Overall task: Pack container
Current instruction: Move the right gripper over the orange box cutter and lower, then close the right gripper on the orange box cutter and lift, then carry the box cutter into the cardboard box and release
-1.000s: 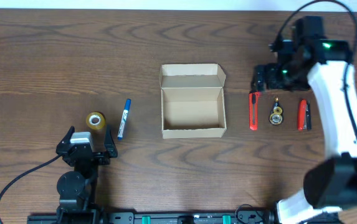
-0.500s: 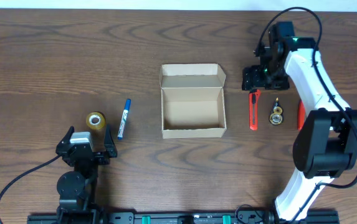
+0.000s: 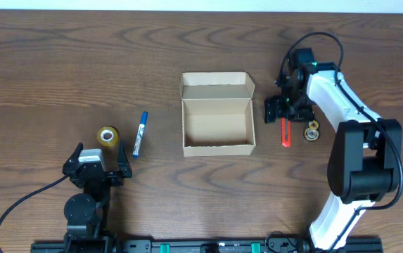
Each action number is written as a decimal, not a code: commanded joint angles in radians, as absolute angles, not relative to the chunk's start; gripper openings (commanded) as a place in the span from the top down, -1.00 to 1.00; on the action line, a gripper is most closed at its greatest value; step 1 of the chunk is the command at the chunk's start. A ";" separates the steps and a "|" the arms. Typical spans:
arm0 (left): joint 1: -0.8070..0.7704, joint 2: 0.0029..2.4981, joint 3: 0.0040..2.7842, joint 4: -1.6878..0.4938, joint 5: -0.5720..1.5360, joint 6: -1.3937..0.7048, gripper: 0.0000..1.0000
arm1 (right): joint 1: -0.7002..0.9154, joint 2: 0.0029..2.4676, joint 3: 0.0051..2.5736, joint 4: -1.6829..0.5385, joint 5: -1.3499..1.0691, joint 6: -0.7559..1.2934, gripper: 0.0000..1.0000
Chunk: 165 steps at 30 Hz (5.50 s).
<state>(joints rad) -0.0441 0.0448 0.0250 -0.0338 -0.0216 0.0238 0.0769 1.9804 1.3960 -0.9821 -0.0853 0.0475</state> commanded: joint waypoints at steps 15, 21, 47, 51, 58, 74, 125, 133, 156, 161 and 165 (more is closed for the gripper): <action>-0.046 0.046 0.005 -0.070 -0.055 0.030 -0.90 | 0.082 1.734 1.103 -0.822 -0.086 0.108 -0.70; -0.046 0.046 0.005 -0.070 -0.053 0.029 -0.90 | 0.075 1.734 1.095 -0.780 -0.086 0.108 -0.72; -0.046 0.046 0.005 -0.070 -0.052 0.011 -0.90 | -0.015 1.792 1.095 -0.704 -0.086 0.090 -0.75; -0.046 0.046 0.005 -0.070 -0.052 0.011 -0.90 | -0.013 1.809 1.095 -0.694 -0.086 0.089 -0.75; -0.046 0.046 0.005 -0.070 -0.052 0.011 -0.90 | -0.007 1.820 1.095 -0.691 -0.086 0.090 -0.75; -0.046 0.046 0.005 -0.070 -0.052 0.011 -0.90 | -0.002 1.820 1.095 -0.686 -0.086 0.098 -0.75; -0.046 0.046 0.005 -0.070 -0.052 0.012 -0.90 | 0.001 1.842 1.108 -0.690 -0.093 0.123 0.97; -0.046 0.046 0.005 -0.070 -0.052 0.011 -0.90 | 0.017 1.669 1.209 -0.721 -0.131 0.120 0.97; -0.046 0.046 0.005 -0.070 -0.052 0.011 -0.90 | 0.446 1.517 1.257 -0.862 -0.389 -0.701 0.98; -0.046 0.046 0.005 -0.070 -0.052 0.011 -0.90 | 0.458 1.528 1.257 -0.912 -0.283 -0.857 0.98; -0.046 0.046 0.005 -0.070 -0.052 0.011 -0.90 | 0.458 1.544 1.257 -0.899 -0.279 -0.972 0.98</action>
